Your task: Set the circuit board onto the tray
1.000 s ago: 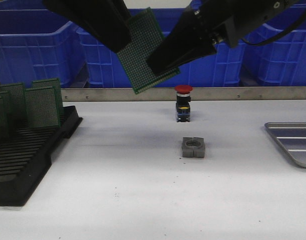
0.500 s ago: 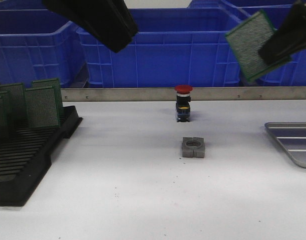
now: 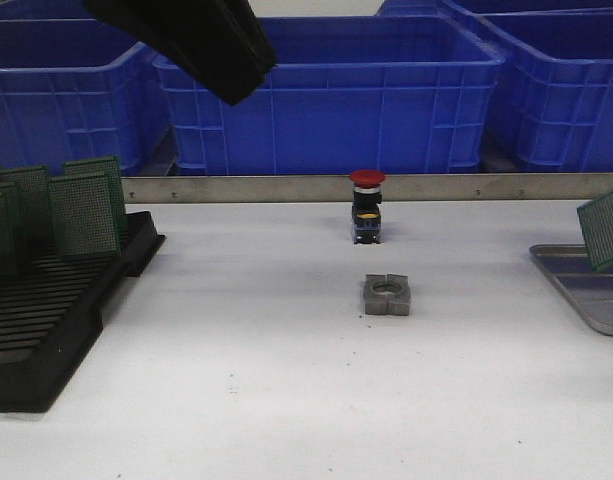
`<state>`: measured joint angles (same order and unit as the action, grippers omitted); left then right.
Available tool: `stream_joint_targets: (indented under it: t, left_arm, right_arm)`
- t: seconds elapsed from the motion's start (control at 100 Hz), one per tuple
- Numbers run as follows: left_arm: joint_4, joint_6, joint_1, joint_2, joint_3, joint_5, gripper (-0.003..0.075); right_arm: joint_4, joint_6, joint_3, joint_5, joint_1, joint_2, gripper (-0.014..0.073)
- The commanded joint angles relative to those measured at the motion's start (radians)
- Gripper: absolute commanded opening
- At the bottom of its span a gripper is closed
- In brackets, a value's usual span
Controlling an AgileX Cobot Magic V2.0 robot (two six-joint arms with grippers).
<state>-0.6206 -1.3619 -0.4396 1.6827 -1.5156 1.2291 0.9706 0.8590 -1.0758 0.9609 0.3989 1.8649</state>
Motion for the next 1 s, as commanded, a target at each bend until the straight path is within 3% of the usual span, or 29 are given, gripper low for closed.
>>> stream_joint_targets:
  t: [0.0,0.31,0.43,0.58,0.69,0.79,0.99]
  left_arm:
    - [-0.058,0.006,-0.01,-0.049,-0.028,0.037,0.0556]
    - [-0.058,0.006,-0.01,-0.049,-0.028,0.039,0.0556]
    - [-0.058,0.006,-0.01,-0.049,-0.028,0.039,0.0556]
    - [-0.058,0.006,-0.01,-0.049,-0.028,0.039,0.0556]
    - [-0.058,0.006,-0.01,-0.049,-0.028,0.039,0.0556]
    - [-0.058,0.006,-0.01,-0.049,-0.028,0.039,0.0556]
    - [-0.058,0.006,-0.01,-0.049,-0.028,0.039,0.0556]
  right_arm:
    - [0.044,-0.01,-0.028,0.003,0.007,-0.006,-0.0067]
    - [0.045,-0.039,-0.028,-0.034,0.007,0.04,-0.0043]
    - [0.045,-0.04,-0.028,-0.037,0.007,0.04,0.0092]
    - [0.045,-0.042,-0.028,-0.044,0.007,0.04,0.0388]
    - [0.045,-0.042,-0.028,-0.05,0.007,0.04,0.0539]
    - [0.045,-0.041,-0.031,-0.063,0.007,0.038,0.0607]
    - [0.042,-0.034,-0.052,-0.07,0.007,0.02,0.0608]
